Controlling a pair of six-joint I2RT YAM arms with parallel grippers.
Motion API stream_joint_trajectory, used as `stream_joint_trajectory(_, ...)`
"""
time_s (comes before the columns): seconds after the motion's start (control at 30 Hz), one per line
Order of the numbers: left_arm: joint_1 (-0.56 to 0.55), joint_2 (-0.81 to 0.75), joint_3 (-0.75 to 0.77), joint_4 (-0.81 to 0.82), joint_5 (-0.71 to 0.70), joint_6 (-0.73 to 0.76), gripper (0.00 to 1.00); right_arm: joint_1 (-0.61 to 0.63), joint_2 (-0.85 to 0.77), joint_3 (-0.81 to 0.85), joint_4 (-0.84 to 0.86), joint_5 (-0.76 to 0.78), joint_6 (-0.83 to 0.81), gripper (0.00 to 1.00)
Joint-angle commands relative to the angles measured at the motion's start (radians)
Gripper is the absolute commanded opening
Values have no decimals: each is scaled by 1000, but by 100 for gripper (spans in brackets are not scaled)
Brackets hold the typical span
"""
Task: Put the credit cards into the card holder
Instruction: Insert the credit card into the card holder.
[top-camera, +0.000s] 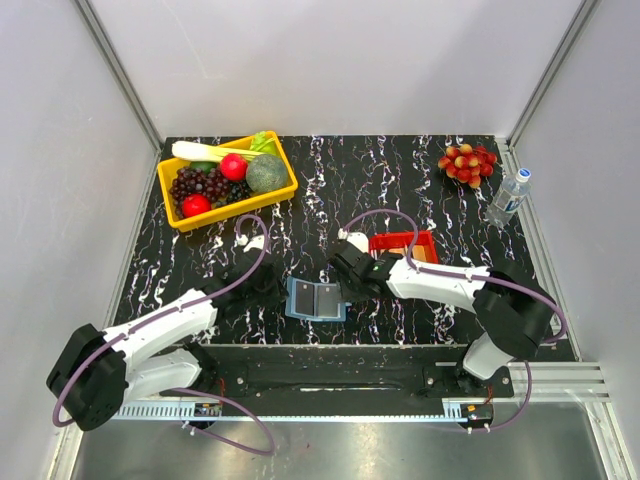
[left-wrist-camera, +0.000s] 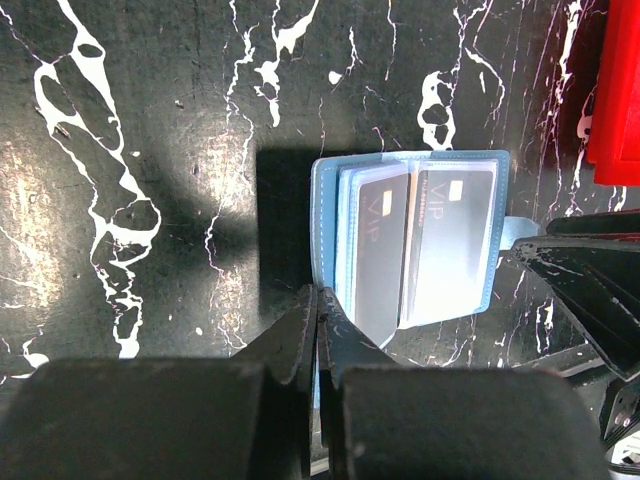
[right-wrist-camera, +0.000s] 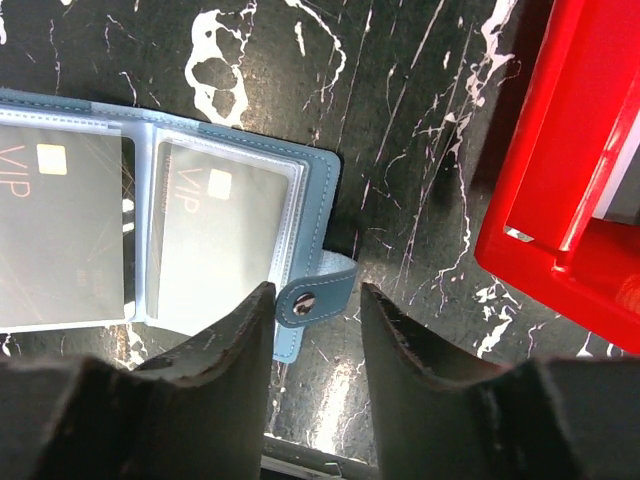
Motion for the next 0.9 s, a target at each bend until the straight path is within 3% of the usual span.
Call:
stream_joint_trajectory(0.0,0,-5,45,7,2,14,0,-6,-22,15,-12,34,15,36)
stream_joint_trajectory(0.1,1,-13,46,5,5,16,0,-6,-40,0,-10,51,12,17)
stream_joint_trajectory(0.3,0,-31,51,-1,11,11,0,-8,-59,-19,-9,55,13,1)
stream_joint_trajectory(0.63,1,-22,57,1,14,16,0,-15,-99,-51,14,49,29,0)
stream_joint_trajectory(0.87,-2,-4,117,79,115,19,0,-28,-177,-117,160,-58,67,0)
